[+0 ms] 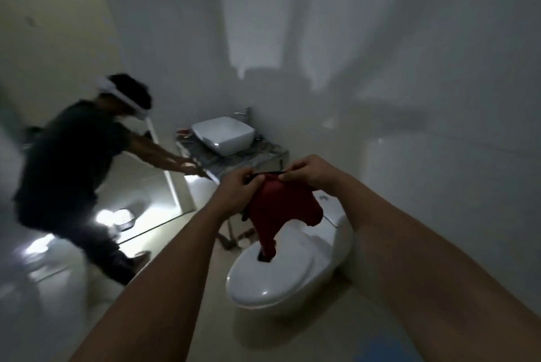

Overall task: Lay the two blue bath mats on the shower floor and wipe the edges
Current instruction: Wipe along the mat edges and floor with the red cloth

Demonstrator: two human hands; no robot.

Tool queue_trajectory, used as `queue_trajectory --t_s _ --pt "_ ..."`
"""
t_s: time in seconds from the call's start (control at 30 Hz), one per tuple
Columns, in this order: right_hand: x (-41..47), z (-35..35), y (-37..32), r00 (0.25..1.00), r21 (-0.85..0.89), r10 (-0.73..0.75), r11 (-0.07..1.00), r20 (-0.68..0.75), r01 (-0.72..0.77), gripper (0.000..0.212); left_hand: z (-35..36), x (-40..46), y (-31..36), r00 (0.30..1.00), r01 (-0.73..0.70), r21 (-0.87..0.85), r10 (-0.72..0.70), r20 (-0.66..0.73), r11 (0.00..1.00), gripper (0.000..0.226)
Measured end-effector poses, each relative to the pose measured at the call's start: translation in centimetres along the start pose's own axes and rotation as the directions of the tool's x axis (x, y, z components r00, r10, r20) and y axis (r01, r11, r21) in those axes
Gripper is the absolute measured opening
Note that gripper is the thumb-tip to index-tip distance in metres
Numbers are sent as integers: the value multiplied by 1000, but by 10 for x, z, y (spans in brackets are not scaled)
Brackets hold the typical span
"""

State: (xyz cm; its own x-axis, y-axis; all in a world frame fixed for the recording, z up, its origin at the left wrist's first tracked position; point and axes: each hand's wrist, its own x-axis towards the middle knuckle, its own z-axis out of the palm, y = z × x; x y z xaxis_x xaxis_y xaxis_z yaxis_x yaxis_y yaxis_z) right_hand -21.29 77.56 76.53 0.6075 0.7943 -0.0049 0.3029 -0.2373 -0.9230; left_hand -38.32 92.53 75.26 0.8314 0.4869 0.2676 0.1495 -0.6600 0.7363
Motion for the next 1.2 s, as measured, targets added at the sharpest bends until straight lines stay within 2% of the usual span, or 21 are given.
queue_trajectory --t_s 0.17,0.33,0.47,0.53,0.63,0.7,0.8,0.87,0.9,0.97,1.13,1.2 --pt "41 81 -77 947 113 -192 979 257 168 5 -108 -52 -9 962 115 153 -71 -262 982 16" --pt "37 198 -160 787 238 -488 872 377 427 8 -219 -139 -2 848 327 265 -157 -506 907 15" --pt "8 283 -236 623 380 -633 775 460 506 13 -285 -218 24 706 515 341 -163 -689 787 19" --pt "-10 315 -270 551 464 -687 727 474 506 13 -306 -252 42 648 571 362 -134 -750 737 20" --pt "-52 368 -322 402 561 -754 656 519 505 13 -335 -318 71 546 671 366 -96 -832 645 17" --pt "-87 404 -355 311 615 -782 619 540 488 12 -354 -365 90 459 744 342 -67 -886 574 12" --pt "-138 447 -394 217 677 -824 557 523 481 12 -374 -421 111 325 834 300 25 -945 463 10" --pt "-166 471 -416 193 700 -842 528 503 481 15 -383 -447 118 275 890 303 130 -953 341 11" --pt "-179 482 -425 185 708 -847 521 498 476 16 -387 -457 121 270 915 309 172 -947 260 11" --pt "-196 502 -441 190 720 -852 516 488 464 15 -397 -470 123 305 934 338 236 -922 114 9" --pt "-211 536 -464 229 737 -847 531 480 419 14 -425 -481 119 446 891 390 294 -846 -231 11" --pt "-212 550 -466 255 725 -840 542 478 426 14 -434 -481 115 516 838 418 258 -817 -351 10"
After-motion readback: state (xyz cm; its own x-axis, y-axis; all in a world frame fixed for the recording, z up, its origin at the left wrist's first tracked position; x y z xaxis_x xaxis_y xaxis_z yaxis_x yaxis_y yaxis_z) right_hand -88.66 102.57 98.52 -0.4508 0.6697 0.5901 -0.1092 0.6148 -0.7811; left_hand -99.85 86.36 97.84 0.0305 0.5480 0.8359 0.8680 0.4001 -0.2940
